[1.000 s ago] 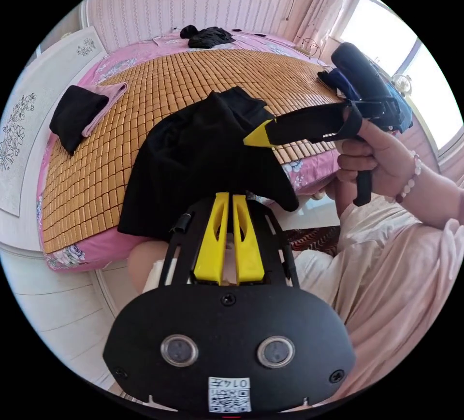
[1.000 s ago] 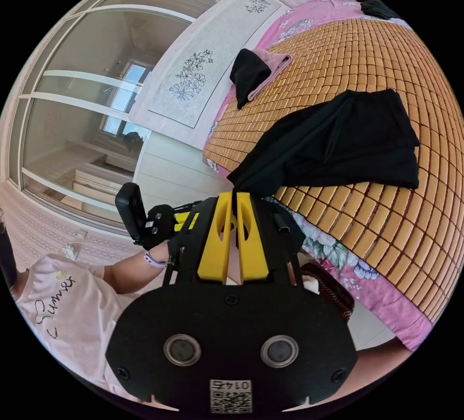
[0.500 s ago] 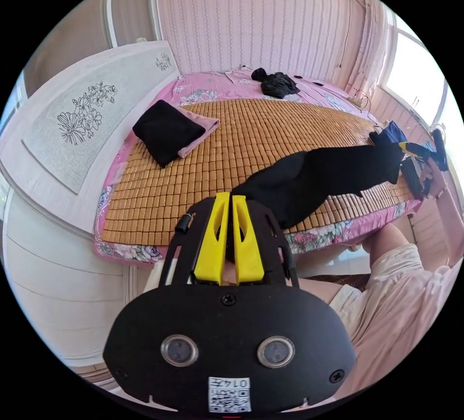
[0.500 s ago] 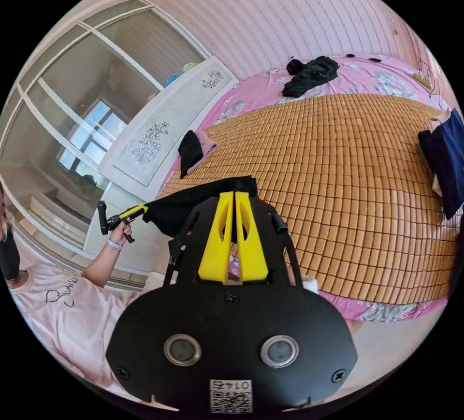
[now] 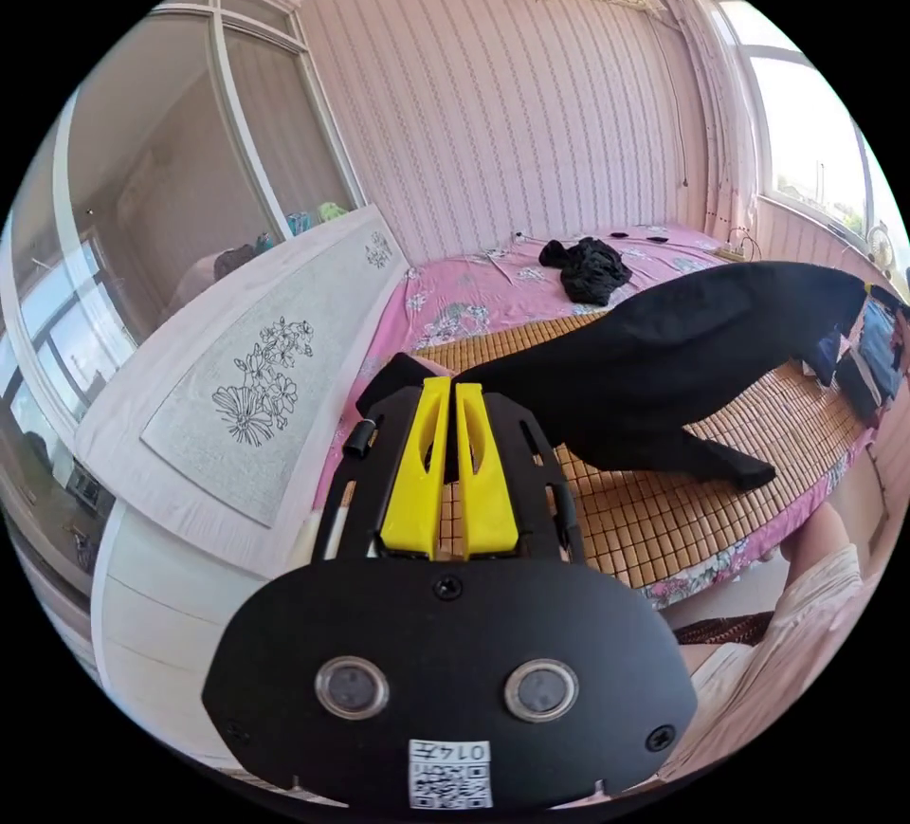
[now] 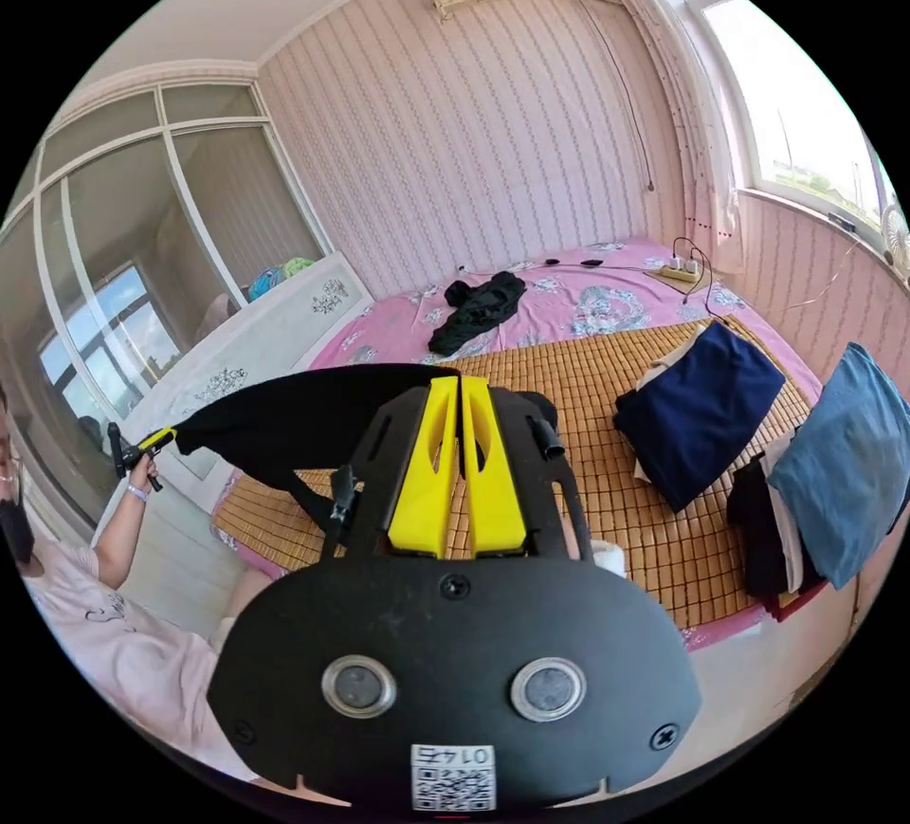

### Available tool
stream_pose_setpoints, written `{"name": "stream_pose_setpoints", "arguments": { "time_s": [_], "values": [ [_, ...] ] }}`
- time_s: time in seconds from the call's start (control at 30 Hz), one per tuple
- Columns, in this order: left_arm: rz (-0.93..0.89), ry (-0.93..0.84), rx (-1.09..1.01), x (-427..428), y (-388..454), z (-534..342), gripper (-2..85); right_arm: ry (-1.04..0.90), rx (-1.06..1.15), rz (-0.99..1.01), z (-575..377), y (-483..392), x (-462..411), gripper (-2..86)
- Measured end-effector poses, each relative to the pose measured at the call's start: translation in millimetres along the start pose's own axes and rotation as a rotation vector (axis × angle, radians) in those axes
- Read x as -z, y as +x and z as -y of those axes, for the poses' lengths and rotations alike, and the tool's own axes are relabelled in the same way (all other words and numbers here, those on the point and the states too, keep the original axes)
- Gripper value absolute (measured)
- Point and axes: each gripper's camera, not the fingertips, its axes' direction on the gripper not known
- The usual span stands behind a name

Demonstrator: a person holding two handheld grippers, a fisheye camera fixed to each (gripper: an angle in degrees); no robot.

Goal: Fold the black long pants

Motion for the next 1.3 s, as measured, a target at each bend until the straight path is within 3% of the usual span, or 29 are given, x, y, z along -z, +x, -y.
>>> {"name": "stream_pose_setpoints", "arguments": {
  "time_s": [0.1,0.2,0.3,0.37,0.43,0.7,0.87,1.0,1.13,1.2,1.3],
  "values": [
    [-0.007,-0.085,0.105,-11.2,-27.1,-55.9,-1.0,-0.167,-0.001,0.097,-64.5,-0.9,-28.6,0.1],
    [-0.016,-0.285,0.274,-49.6,-46.2,-133.0,-1.0,-0.437,-0.072,0.102,-144.6,-4.3,-90.1,0.1],
    [-0.102,-0.477,0.55,-87.2,-66.8,-212.5,-1.0,-0.68,-0.131,0.075,-203.7,-11.9,-143.9,0.1],
    [-0.18,-0.533,0.789,-98.5,-84.0,-258.2,-0.9,-0.739,-0.129,0.066,-216.3,-18.7,-160.3,0.1],
    [-0.157,-0.541,0.806,-97.7,-88.0,-268.9,-0.8,-0.762,-0.094,0.045,-212.4,-28.1,-169.7,0.2],
    [-0.123,-0.482,0.725,-86.2,-105.0,-246.8,0.0,-0.593,-0.007,-0.07,-160.3,-48.7,-170.1,2.6],
    [0.047,-0.314,0.502,-53.1,-99.5,-199.8,-0.9,-0.613,0.129,-0.026,-161.7,-91.6,-230.2,11.4],
    [-0.117,-0.279,0.434,-68.1,-83.0,-170.0,-1.0,-0.615,0.209,-0.064,-156.1,-119.3,-291.9,10.3],
    [-0.291,-0.268,0.421,-95.9,-54.4,-147.3,-1.0,-0.657,0.126,0.016,-125.8,-108.3,-308.0,1.7],
    [-0.351,-0.283,0.387,-108.2,-37.6,-137.5,-1.0,-0.516,0.124,0.087,-95.3,-107.5,-276.6,0.6],
    [-0.436,-0.296,0.294,-124.6,-7.0,-117.8,-0.9,-0.22,0.29,0.161,-57.7,-129.4,-195.4,-0.1]
  ]
}}
